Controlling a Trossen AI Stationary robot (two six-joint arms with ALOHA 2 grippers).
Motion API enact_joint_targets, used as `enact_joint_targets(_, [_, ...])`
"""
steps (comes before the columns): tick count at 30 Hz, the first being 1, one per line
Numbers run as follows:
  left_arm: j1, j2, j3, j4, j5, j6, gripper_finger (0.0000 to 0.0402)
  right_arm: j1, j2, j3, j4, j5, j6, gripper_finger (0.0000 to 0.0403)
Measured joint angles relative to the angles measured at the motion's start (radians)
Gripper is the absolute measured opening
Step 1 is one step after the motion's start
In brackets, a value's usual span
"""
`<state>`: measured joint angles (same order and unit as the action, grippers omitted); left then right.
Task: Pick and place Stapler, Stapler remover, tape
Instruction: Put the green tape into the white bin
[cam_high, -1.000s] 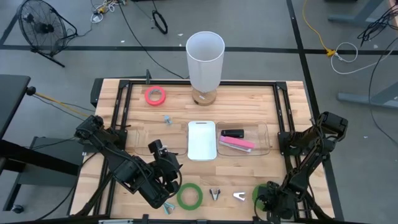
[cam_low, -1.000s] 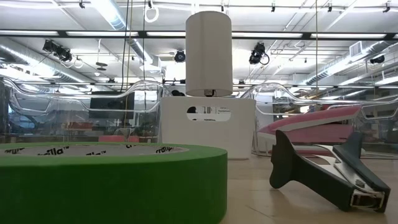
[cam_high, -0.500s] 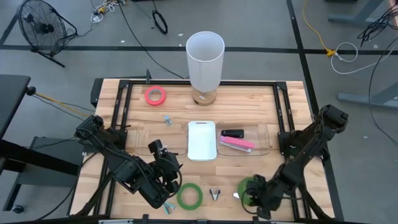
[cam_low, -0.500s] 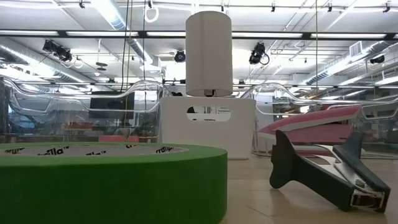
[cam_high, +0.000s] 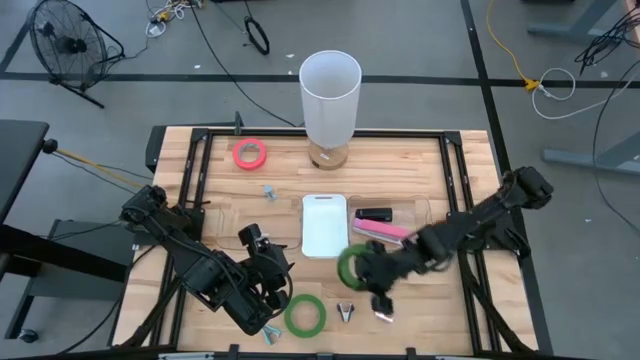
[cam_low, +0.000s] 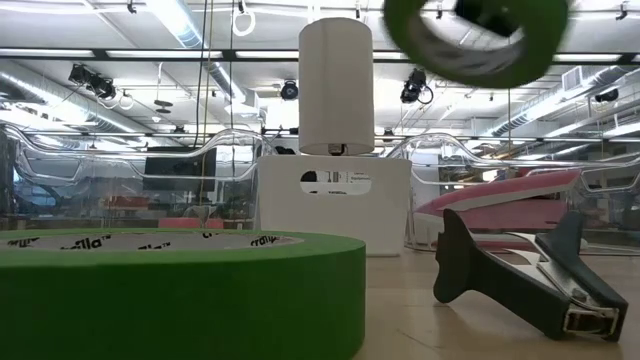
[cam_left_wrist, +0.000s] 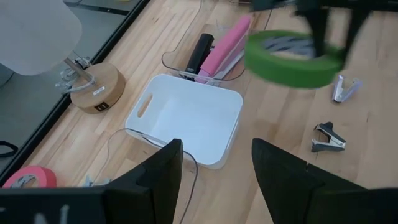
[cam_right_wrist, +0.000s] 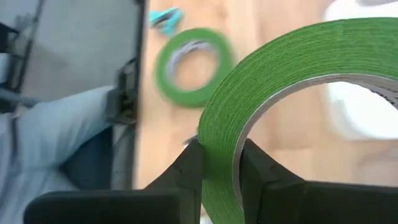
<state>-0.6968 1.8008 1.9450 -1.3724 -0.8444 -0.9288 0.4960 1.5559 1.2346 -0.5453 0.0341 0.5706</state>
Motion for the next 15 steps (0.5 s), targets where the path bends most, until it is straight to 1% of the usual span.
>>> enact_joint_targets(3, [0.0,0.0,0.0,0.0,0.0,0.0,0.0197,-0.076,0.022,0.0,0.034,-0.011,-0.062,0.0055])
enact_joint_targets(7, [0.0,0.0,0.0,0.0,0.0,0.017,0.0197,-0.167,0.043,0.0,0.12,-0.067,-0.127,0.0055])
enact_joint_targets(11, [0.0,0.0,0.0,0.0,-0.001,0.062,0.0197,-0.241,0.06,0.002,0.187,-0.114,-0.172,0.0055])
enact_joint_targets(15, [0.0,0.0,0.0,0.0,-0.001,0.085,0.0197,-0.295,0.074,0.002,0.211,-0.14,-0.192,0.0055])
